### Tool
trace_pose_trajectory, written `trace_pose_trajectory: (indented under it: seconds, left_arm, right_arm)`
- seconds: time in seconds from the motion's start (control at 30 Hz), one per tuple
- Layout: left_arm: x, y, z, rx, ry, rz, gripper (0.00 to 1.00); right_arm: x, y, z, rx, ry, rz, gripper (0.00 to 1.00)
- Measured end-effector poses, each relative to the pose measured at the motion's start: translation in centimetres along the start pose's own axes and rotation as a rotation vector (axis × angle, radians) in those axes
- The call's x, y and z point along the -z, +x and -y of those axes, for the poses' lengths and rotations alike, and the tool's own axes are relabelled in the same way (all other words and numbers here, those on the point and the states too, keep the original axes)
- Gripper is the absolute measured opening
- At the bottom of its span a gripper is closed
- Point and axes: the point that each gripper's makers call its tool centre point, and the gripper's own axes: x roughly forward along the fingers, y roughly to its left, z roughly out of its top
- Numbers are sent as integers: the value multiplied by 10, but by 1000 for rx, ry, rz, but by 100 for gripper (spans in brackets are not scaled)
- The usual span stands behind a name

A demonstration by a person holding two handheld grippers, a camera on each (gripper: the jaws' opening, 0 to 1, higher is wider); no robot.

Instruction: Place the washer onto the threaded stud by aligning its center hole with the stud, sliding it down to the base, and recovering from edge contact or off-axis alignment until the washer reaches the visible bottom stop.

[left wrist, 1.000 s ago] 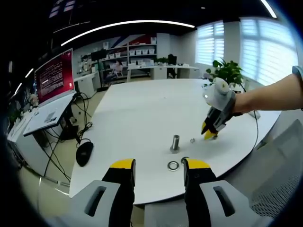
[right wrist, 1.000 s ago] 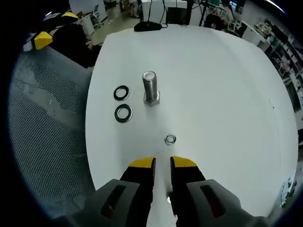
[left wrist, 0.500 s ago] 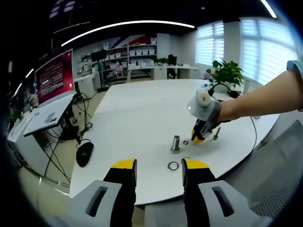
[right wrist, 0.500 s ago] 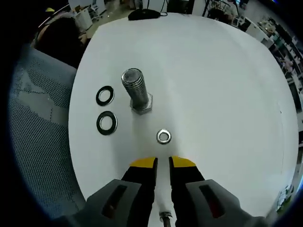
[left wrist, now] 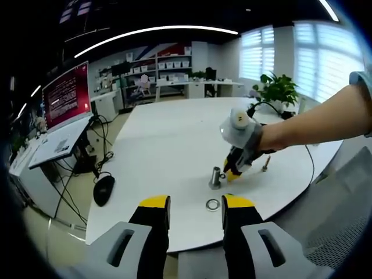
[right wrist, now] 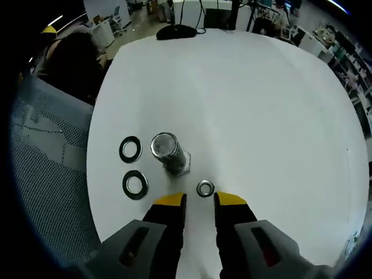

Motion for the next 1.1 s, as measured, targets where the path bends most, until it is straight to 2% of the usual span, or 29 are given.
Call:
trace_pose_trajectory:
  seconds: [0.17, 0.27, 0.3, 0.47, 0.83, 1.1]
  left_arm:
    - [0, 0, 0, -1, 1, -3, 33]
    - [0, 0, 0, -2, 1, -5, 33]
    - [1, 0, 0, -2, 1, -6, 33]
    - [0, 1, 0, -5, 0, -2, 33]
    - [-1, 1, -1, -4, 1, 1, 32]
    - [-1, 1, 1, 2, 3, 0, 32]
  right_arm:
    - [-1, 2, 5, -11, 47, 18, 21]
    - [0, 1, 6, -5, 39, 23, 15]
    - [0, 1, 6, -5, 61, 24, 15]
    - [6, -1, 4, 8, 9, 10, 14]
    - [8, -43, 2, 31, -17, 84, 14]
    - [21, -81, -3, 30, -11, 121, 14]
